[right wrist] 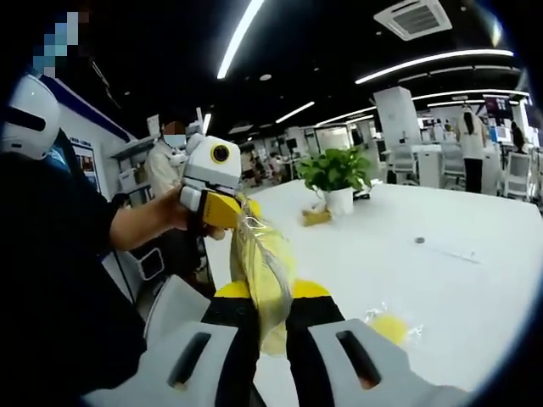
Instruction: Compare the silicone blocks by pressing each to a similar depth, holding the contact briefly, and releasing to observe deformation and rebound differences across the visible hardness samples.
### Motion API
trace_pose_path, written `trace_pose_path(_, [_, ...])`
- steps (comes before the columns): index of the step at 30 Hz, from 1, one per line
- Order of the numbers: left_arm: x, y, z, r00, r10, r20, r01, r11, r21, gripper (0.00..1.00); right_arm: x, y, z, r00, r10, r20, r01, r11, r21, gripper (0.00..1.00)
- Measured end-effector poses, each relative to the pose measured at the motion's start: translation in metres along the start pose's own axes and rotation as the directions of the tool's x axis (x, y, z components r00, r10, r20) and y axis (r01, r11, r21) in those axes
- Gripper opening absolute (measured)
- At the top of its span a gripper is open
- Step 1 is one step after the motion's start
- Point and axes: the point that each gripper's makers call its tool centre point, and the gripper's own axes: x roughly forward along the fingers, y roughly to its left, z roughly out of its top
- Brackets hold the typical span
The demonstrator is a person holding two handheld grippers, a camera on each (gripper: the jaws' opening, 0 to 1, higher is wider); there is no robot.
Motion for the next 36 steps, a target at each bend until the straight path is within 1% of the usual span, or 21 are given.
trace_pose_path(3, [0.000, 0.000, 0.000, 1.000, 0.012, 0.003, -0.012, 1.000, 0.004, 0.00, 0.000, 0.000, 0.000, 1.000, 0.001, -0.001, -0.001, 1.000, 0.009, 0.07])
trace_pose_path(4, [0.000, -0.001, 0.003, 1.000, 0.009, 0.016, -0.009, 1.000, -0.005, 0.00, -0.001, -0.001, 0.003, 1.000, -0.005, 0.017, 0.005, 1.000, 0.005, 0.08])
trace_pose_path(5, [0.000, -0.002, 0.004, 1.000, 0.005, 0.020, -0.005, 1.000, -0.016, 0.00, -0.002, -0.001, 0.004, 1.000, 0.001, 0.022, -0.001, 1.000, 0.010, 0.09])
trace_pose_path(6, [-0.001, -0.003, 0.004, 1.000, -0.002, 0.020, 0.002, 1.000, -0.029, 0.00, -0.003, 0.000, 0.005, 0.999, 0.023, 0.022, -0.024, 0.999, 0.048, 0.11])
trace_pose_path(7, [-0.001, -0.003, 0.006, 1.000, -0.003, 0.029, 0.004, 0.999, -0.042, 0.00, -0.004, -0.003, 0.007, 0.999, 0.015, 0.032, -0.017, 0.999, 0.045, 0.12])
trace_pose_path(8, [-0.001, -0.003, 0.009, 0.999, -0.003, 0.044, 0.005, 0.999, -0.051, 0.00, -0.004, -0.006, 0.013, 0.998, 0.000, 0.065, -0.001, 1.000, 0.022, 0.14])
trace_pose_path(9, [-0.001, -0.003, 0.010, 0.999, -0.006, 0.050, 0.008, 0.998, -0.055, 0.00, -0.004, -0.006, 0.015, 0.998, 0.000, 0.070, -0.001, 1.000, 0.007, 0.15])
trace_pose_path(11, [-0.001, -0.003, 0.012, 0.999, -0.009, 0.053, 0.012, 0.998, -0.061, 0.00, -0.004, -0.005, 0.015, 0.998, 0.002, 0.063, -0.003, 1.000, 0.011, 0.17])
trace_pose_path(13, [-0.001, -0.003, 0.013, 0.998, -0.011, 0.061, 0.015, 0.998, -0.067, 0.00, -0.005, -0.009, 0.018, 0.997, -0.025, 0.074, 0.026, 1.000, -0.018, 0.20])
trace_pose_path(15, [-0.002, -0.002, 0.014, 0.998, -0.010, 0.063, 0.014, 0.998, -0.068, 0.00, -0.007, -0.011, 0.024, 0.994, -0.032, 0.104, 0.032, 0.999, -0.001, 0.23])
trace_pose_path(16, [-0.001, -0.002, 0.013, 0.998, -0.007, 0.061, 0.012, 0.998, -0.068, 0.00, -0.009, -0.012, 0.029, 0.991, -0.034, 0.133, 0.032, 0.999, 0.014, 0.24])
trace_pose_path(18, [0.000, 0.001, 0.009, 0.999, 0.002, 0.044, 0.001, 0.998, -0.060, 0.00, -0.012, -0.013, 0.033, 0.989, -0.039, 0.146, 0.037, 0.999, 0.016, 0.26])
trace_pose_path(22, [0.000, 0.002, 0.008, 0.999, 0.006, 0.044, -0.003, 0.998, -0.058, 0.00, -0.018, -0.019, 0.031, 0.990, -0.072, 0.120, 0.076, 0.997, -0.030, 0.30])
trace_pose_path(24, [0.000, 0.002, 0.008, 0.999, 0.003, 0.044, -0.001, 0.998, -0.055, 0.00, -0.020, -0.022, 0.030, 0.989, -0.090, 0.117, 0.095, 0.995, -0.036, 0.32])
trace_pose_path(27, [-0.002, 0.004, 0.011, 0.999, 0.008, 0.053, -0.005, 0.998, -0.056, 0.00, -0.025, -0.026, 0.028, 0.987, -0.111, 0.113, 0.117, 0.992, -0.047, 0.33])
trace_pose_path(29, [-0.003, 0.005, 0.011, 0.998, 0.013, 0.054, -0.010, 0.998, -0.055, 0.00, -0.029, -0.029, 0.027, 0.985, -0.124, 0.121, 0.130, 0.991, -0.036, 0.34])
trace_pose_path(32, [-0.005, 0.010, 0.011, 0.998, 0.026, 0.058, -0.022, 0.998, -0.058, 0.00, -0.036, -0.034, 0.028, 0.975, -0.160, 0.151, 0.164, 0.986, -0.016, 0.39])
trace_pose_path(36, [-0.008, 0.016, 0.013, 0.997, 0.041, 0.069, -0.037, 0.998, -0.056, 0.00, -0.045, -0.039, 0.028, 0.965, -0.198, 0.172, 0.205, 0.978, -0.027, 0.46])
